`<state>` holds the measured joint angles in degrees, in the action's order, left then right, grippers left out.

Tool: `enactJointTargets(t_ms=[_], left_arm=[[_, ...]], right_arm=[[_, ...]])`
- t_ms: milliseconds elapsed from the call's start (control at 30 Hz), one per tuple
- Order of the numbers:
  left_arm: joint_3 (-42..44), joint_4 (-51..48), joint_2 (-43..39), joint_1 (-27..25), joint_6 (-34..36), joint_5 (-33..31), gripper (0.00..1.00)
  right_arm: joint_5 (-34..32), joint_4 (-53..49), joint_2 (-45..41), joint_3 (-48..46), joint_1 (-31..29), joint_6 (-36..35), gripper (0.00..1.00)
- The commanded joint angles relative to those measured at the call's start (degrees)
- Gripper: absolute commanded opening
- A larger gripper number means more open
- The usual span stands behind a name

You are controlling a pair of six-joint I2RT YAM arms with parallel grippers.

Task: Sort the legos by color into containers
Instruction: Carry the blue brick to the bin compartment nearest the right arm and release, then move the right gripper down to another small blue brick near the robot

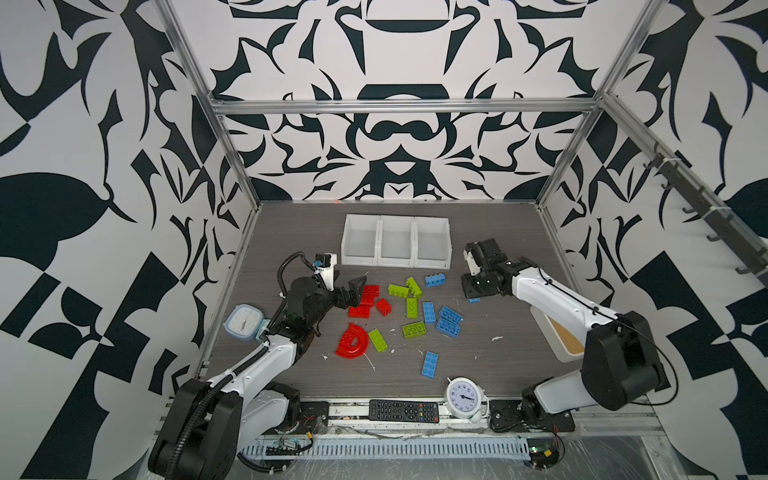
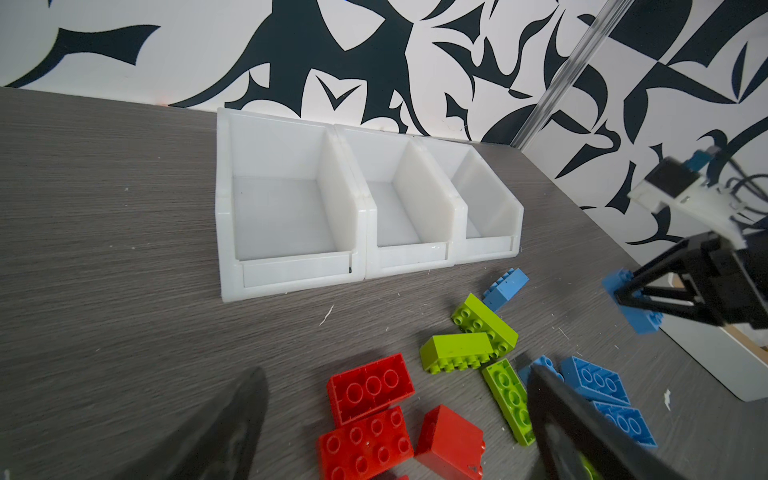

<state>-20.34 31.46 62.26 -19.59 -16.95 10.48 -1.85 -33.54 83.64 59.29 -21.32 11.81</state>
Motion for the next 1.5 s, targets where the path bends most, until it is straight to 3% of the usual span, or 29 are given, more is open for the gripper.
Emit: enactJointTargets(t_ms=[0, 500, 933, 1100, 1233, 1467], left_arm=[[-0.9, 0.3, -0.2, -0.1, -0.7, 1.7, 1.0], [-0.9, -0.4, -0.3, -0.2, 0.5, -0.4, 1.0], [-1.2, -1.1, -0.9, -0.2, -0.7, 0.4, 1.0], [-0.6, -0.9, -2.3, -0.2, -0.6, 0.9, 1.0], [0.0, -0.6, -3.2, -0.2, -0.9, 0.3, 1.0], [0.0, -0.8, -3.1, -0.2, -0.8, -0.1, 1.0]], right_arm=[[1.9, 2.5, 0.4, 6.3, 0.1, -1.4, 0.17], [7.7, 10.2, 22.4, 29.6, 0.7, -2.8, 0.18], [7.4, 11.2, 31.1, 38.5, 0.7, -1.2, 0.23], [5.6, 8.4, 31.5, 40.8, 0.6, -3.3, 0.33], [4.8, 8.4, 31.0, 41.0, 0.6, -3.8, 0.48], [5.9, 6.4, 28.9, 42.0, 0.7, -4.5, 0.53]])
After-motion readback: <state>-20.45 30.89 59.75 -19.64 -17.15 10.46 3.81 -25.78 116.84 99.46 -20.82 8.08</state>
